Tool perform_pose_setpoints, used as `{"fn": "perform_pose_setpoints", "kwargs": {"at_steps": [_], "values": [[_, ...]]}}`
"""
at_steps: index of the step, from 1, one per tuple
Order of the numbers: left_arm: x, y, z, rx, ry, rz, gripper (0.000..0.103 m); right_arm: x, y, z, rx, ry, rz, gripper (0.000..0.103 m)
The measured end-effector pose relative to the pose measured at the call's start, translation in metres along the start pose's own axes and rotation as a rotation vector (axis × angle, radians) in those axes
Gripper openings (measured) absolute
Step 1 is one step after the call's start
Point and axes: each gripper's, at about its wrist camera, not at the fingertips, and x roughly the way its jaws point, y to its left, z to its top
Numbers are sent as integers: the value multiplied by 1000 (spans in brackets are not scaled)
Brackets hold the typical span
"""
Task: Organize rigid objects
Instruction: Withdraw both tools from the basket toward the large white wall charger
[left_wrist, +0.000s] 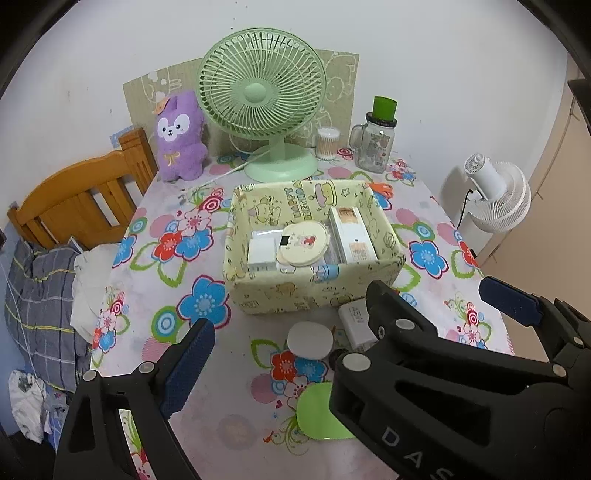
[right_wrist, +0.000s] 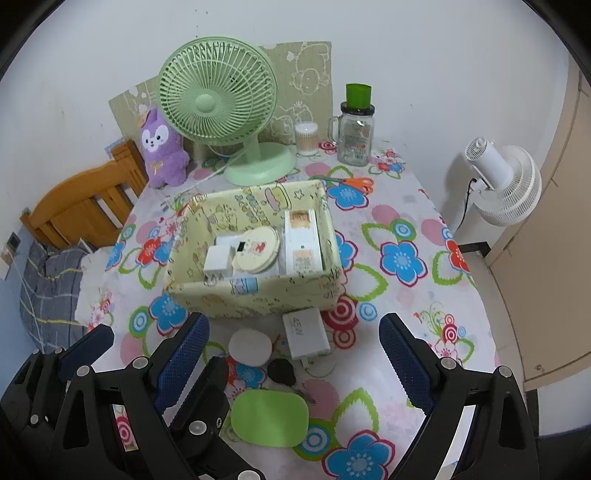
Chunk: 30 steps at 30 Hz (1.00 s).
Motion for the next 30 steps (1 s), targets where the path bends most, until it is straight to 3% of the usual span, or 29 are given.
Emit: {"fn": "perform_pose_setpoints", "kwargs": {"at_steps": [30], "values": [[39, -5, -62, -7, 37, -41, 95, 40, -10, -64, -9, 40, -15, 95]]}}
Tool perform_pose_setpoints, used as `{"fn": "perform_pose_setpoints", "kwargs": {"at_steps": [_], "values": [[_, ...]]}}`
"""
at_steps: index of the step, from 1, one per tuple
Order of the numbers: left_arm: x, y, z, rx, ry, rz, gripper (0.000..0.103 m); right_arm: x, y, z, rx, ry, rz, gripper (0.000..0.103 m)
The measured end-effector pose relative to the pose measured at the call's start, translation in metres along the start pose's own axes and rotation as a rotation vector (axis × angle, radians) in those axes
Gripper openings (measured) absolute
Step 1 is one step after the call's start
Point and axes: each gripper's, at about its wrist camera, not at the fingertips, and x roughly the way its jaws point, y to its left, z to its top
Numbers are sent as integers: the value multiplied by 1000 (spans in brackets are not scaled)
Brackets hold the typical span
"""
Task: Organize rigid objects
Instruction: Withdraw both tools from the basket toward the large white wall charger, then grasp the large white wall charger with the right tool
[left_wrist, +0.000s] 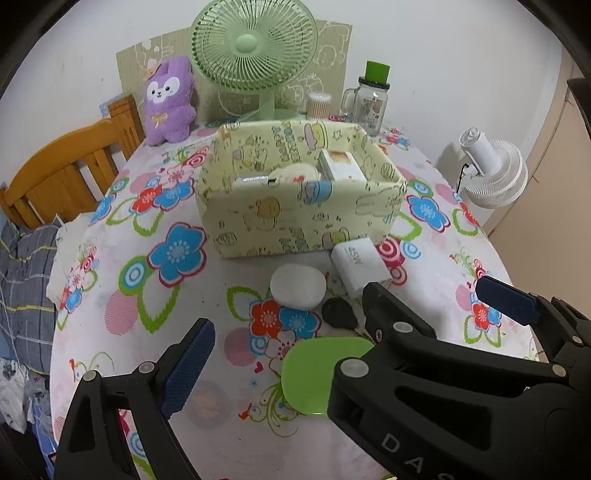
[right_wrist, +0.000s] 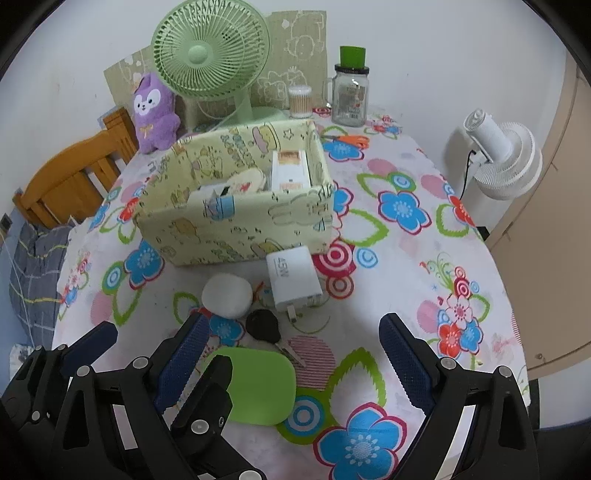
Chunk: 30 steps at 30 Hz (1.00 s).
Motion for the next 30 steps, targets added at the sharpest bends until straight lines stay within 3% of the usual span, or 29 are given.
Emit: {"fn": "perform_pose_setpoints", "kwargs": {"at_steps": [19, 30], "values": [[36, 3, -17, -7, 27, 8, 94, 39, -2, -16, -6, 36, 3, 93], [59, 5, -5, -17, 38, 11, 94, 61, -6, -4, 1, 40, -17, 91]]}}
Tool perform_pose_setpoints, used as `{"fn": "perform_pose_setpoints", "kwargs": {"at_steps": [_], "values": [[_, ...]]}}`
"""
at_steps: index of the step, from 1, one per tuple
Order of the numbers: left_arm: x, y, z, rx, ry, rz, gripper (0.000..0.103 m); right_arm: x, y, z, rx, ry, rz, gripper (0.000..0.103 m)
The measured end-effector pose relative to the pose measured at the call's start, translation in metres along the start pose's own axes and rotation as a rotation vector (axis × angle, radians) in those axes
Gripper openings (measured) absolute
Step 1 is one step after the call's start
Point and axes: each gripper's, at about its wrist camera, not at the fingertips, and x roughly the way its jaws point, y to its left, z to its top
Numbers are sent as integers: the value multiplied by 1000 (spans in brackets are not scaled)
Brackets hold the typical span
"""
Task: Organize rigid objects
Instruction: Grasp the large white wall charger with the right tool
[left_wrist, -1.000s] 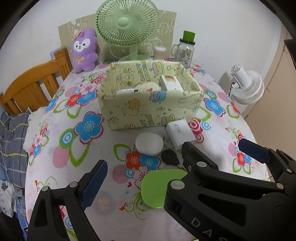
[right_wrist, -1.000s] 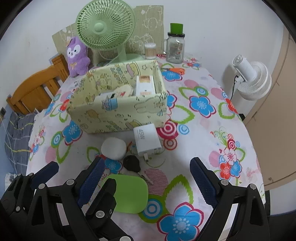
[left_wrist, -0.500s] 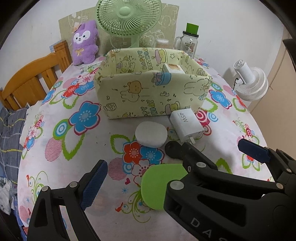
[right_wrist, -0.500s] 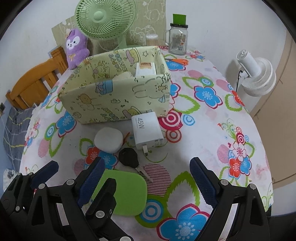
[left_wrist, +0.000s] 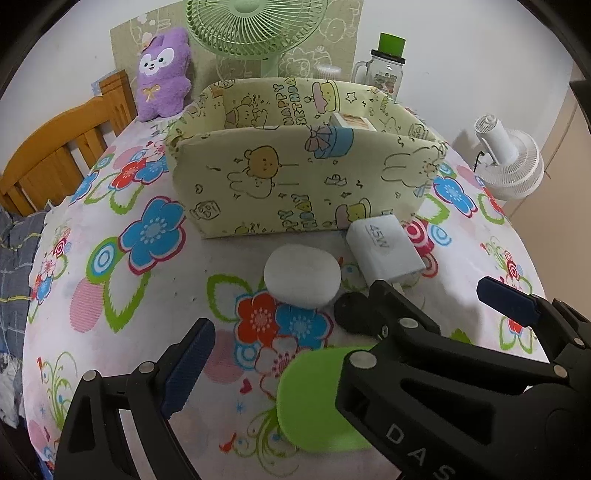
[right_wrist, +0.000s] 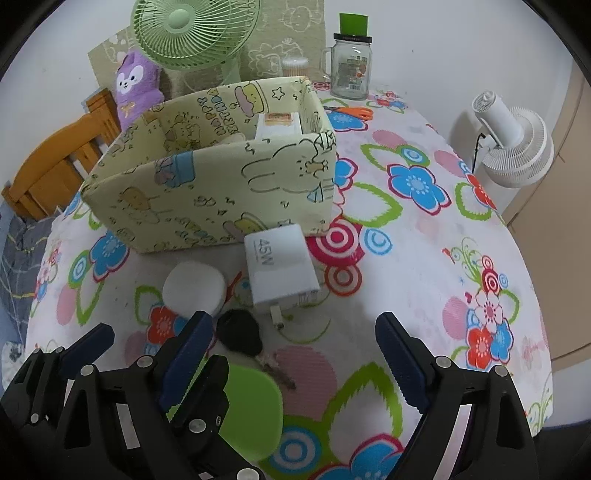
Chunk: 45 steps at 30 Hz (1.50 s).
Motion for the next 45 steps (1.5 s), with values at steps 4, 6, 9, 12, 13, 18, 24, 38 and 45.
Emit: {"fn": "perform_pose_setpoints", "kwargs": {"at_steps": [4, 6, 9, 12, 13, 18, 24, 38, 45], "values": [[7, 1, 6, 1, -1, 8, 94, 8, 0, 7, 2, 1, -2, 90], [11, 2, 8, -3, 6, 10, 94, 12, 0, 10, 1, 4, -1, 90], [17, 2, 11, -2, 10, 15, 94, 18, 0, 12, 3, 10, -2, 90], [21, 4, 12, -5, 16, 21, 94, 24, 0, 15, 2, 14, 0, 84], [23, 5, 13, -9, 20, 22, 93, 27, 0, 16, 2, 18, 3, 84], [30, 9, 16, -33, 37, 27, 92, 36, 3, 20, -8, 21, 20, 80], [38, 13, 17, -58, 62, 32, 91, 45, 8, 23, -17, 36, 41, 67], [39, 0, 10, -67, 87, 6, 88, 44, -4, 20, -15, 54, 19, 54], [37, -28, 2, -35, 95, -15, 87, 36, -26, 12, 20, 54, -30, 54]]}}
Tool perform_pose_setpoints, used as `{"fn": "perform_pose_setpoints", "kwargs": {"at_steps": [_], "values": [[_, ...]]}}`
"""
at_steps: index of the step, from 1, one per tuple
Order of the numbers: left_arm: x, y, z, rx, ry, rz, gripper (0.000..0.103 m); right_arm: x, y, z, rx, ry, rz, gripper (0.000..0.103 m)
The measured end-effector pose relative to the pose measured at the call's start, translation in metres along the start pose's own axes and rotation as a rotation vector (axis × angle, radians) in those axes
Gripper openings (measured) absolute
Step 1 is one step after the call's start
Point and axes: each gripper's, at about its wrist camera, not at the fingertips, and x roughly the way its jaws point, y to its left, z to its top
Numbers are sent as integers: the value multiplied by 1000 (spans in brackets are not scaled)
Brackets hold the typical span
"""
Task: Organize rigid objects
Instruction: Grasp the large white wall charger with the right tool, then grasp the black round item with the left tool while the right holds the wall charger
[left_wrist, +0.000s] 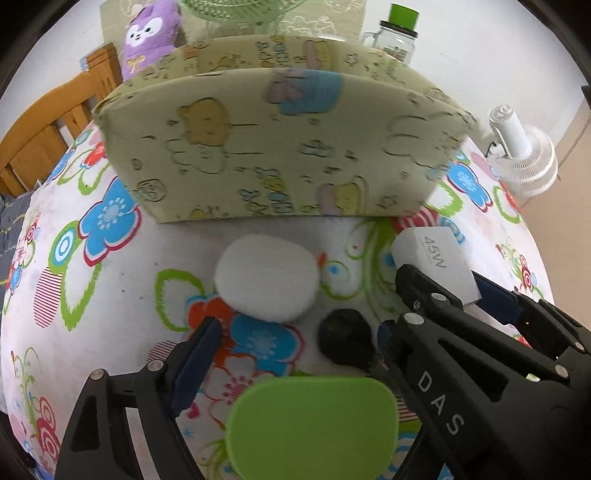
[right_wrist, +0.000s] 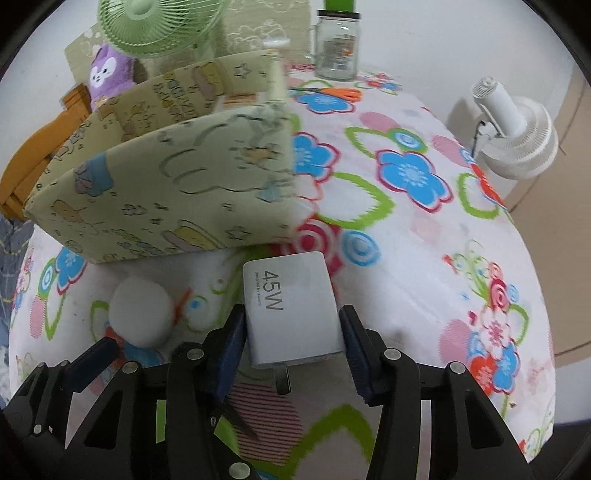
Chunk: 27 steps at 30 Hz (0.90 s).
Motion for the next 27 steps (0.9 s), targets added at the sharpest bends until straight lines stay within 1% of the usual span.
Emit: {"fn": "perform_pose_setpoints", "kwargs": {"at_steps": [5, 7, 10, 12, 13, 15, 16, 17, 18, 19, 21, 27], "values": [[0, -15, -3, 25, -10, 19, 79, -2, -14, -6, 27, 1, -15, 54], [3, -16, 0, 31, -13, 33, 73, -2, -18, -7, 34, 0, -20, 54], [5, -20, 1, 35, -9, 65, 72, -3, -23, -8, 38, -1, -31, 54], [5, -23, 3, 33, -7, 65, 64, -3, -26, -7, 45, 0, -31, 54], [6, -24, 3, 31, -8, 66, 62, -3, -28, -7, 48, 2, -32, 54], [6, -28, 3, 32, -12, 66, 55, -4, -31, -8, 53, 5, -35, 54], [5, -30, 2, 35, -14, 66, 53, -5, -33, -9, 57, 7, -35, 54], [5, -31, 3, 39, -14, 63, 47, -6, -34, -9, 59, 8, -37, 54], [5, -33, 3, 43, -13, 55, 39, -6, -36, -10, 61, 10, -37, 54], [5, -35, 3, 45, -13, 55, 35, -7, -38, -10, 66, 12, -36, 54], [7, -40, 5, 48, -8, 59, 33, -8, -41, -10, 68, 15, -44, 54], [0, -35, 4, 36, -2, 42, 32, -14, -42, -12, 72, 11, -47, 54]]}}
